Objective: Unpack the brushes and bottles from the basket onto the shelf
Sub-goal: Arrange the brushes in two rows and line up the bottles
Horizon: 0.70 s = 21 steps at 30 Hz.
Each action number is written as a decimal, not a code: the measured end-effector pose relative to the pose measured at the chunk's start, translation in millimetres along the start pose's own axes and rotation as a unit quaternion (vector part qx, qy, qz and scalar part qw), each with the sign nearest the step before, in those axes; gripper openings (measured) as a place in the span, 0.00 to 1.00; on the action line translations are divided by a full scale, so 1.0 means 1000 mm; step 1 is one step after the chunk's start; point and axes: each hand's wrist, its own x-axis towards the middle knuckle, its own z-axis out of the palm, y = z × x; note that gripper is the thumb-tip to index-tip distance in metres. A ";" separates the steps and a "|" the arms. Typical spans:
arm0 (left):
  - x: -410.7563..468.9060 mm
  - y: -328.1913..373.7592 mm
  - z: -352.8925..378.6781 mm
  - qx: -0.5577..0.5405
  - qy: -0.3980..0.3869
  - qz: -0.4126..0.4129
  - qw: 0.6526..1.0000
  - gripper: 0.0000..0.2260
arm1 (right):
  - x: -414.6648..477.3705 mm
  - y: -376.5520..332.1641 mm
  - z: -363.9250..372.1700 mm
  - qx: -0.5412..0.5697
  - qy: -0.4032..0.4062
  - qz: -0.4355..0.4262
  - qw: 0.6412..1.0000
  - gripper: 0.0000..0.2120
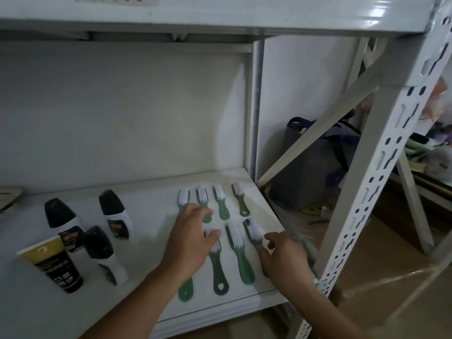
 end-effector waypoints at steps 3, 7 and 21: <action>-0.051 -0.032 -0.031 0.039 -0.001 -0.056 0.998 0.12 | -0.024 -0.018 -0.001 -0.052 -0.028 -0.083 0.995 0.03; -0.097 -0.061 -0.034 0.027 -0.152 -0.012 0.988 0.15 | -0.042 -0.034 0.013 -0.140 -0.106 -0.121 0.977 0.09; -0.093 -0.056 -0.032 0.031 -0.127 -0.007 0.991 0.16 | -0.045 -0.035 0.025 -0.177 -0.120 -0.119 0.970 0.13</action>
